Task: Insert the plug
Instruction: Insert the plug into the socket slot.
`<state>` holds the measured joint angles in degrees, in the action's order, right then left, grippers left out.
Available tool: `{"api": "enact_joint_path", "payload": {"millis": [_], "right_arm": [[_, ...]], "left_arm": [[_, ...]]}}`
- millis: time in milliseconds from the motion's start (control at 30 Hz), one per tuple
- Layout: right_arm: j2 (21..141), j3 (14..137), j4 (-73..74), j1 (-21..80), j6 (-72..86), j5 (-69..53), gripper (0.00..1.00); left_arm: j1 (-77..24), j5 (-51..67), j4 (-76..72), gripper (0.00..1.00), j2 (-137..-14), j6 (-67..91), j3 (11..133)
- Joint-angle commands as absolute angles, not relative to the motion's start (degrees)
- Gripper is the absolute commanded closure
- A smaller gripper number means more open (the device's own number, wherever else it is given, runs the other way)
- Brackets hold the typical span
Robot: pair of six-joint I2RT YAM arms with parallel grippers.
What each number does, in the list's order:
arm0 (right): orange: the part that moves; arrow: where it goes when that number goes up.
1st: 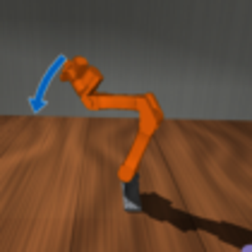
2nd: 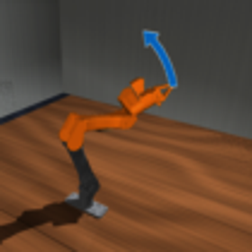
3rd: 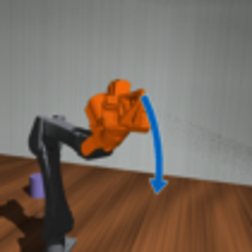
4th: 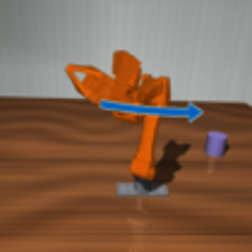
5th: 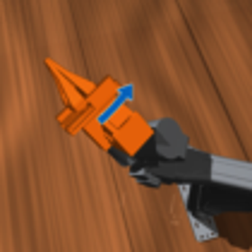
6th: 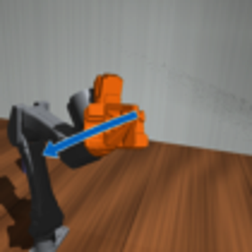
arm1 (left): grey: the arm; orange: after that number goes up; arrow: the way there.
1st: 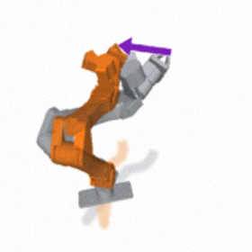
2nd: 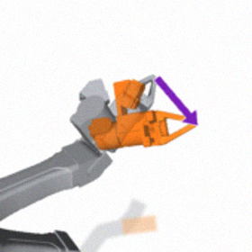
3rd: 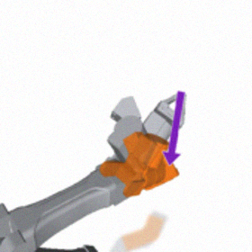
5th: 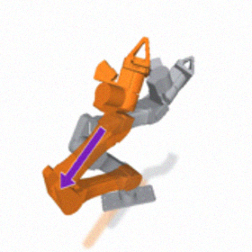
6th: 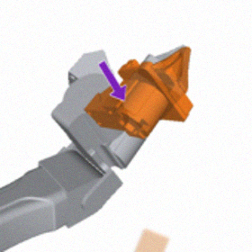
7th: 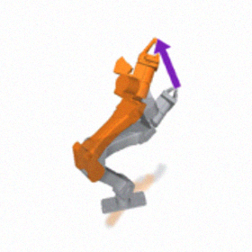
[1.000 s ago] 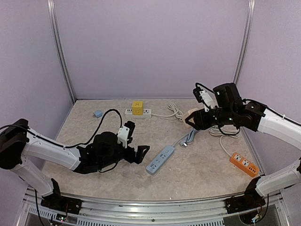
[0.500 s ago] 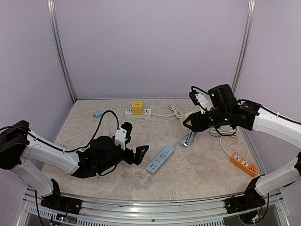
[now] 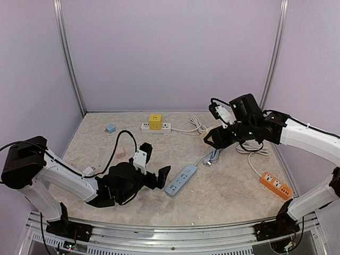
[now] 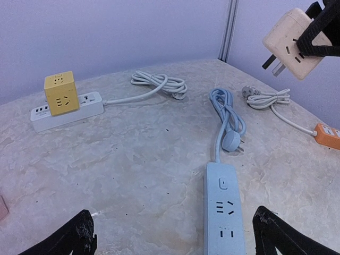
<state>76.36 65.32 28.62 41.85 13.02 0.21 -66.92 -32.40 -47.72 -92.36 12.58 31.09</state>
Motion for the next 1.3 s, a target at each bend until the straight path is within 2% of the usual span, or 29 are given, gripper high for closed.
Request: {"api": "enact_joint_path", "payload": {"millis": [0, 367, 1267], "right_arm": [[77.3, 66.4, 28.2, 42.4, 12.2, 0.1, 1.00], [77.8, 66.0, 27.4, 42.4, 12.0, -1.6, 1.00], [80.7, 68.9, 28.6, 43.2, 11.7, -2.7, 1.00]], "left_arm": [[-67.2, -31.2, -54.1, 0.01, -93.1, 13.0, 28.7], [-61.4, -17.6, -51.8, 0.01, -87.4, 21.5, 23.3], [-61.6, -13.7, -57.5, 0.01, -85.2, 19.9, 17.6]]}}
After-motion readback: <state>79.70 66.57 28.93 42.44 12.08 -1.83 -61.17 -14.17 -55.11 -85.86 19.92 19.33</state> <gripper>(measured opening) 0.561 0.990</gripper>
